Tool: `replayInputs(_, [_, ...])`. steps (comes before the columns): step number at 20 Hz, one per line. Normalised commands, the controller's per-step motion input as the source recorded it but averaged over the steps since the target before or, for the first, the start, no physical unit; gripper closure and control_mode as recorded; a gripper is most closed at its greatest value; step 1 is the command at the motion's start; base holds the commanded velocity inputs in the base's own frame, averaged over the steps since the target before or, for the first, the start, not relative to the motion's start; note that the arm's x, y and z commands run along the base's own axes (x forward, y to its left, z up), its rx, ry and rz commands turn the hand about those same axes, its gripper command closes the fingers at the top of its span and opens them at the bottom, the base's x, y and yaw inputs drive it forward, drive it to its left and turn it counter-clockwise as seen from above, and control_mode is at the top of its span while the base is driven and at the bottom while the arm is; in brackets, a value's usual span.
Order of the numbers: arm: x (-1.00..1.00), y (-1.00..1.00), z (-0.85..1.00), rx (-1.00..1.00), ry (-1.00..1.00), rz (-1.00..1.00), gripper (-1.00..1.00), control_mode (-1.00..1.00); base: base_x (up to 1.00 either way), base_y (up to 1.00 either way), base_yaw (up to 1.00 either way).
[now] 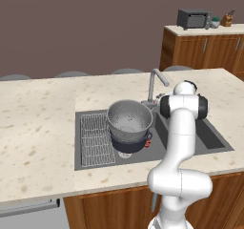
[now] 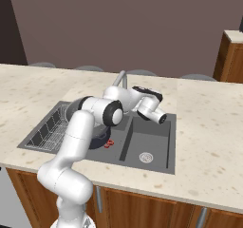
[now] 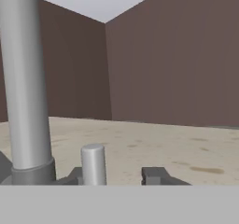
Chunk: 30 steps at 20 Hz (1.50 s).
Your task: Pick the pot and colander and place them in the sink. Then turn on the water.
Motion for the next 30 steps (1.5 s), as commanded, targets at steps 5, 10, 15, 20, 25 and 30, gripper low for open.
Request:
replayInputs(5, [0.01,0.03,-0.03,0.00,0.01,0.00,1.00,-1.00,0.00,0.00,0.00])
replayInputs(10, [0.00,-0.02,-0.02,0.00,0.01,0.00,1.00,-1.00,0.00,0.00,0.00])
replayInputs(15, [0.00,-0.52,-0.06,0.13,0.15,-0.01,1.00,-1.00,0.00,0.00,0.00])
replayInputs(20, [0.00,-0.68,-0.06,0.16,0.34,-0.06,1.00,-1.00,0.00,0.00,0.00])
replayInputs(25, [0.00,-0.52,-0.11,0.11,0.20,-0.03,1.00,-1.00,0.00,0.00,0.00])
replayInputs(30, [0.00,-0.35,-0.12,0.04,0.04,-0.01,1.00,-1.00,0.00,0.00,0.00])
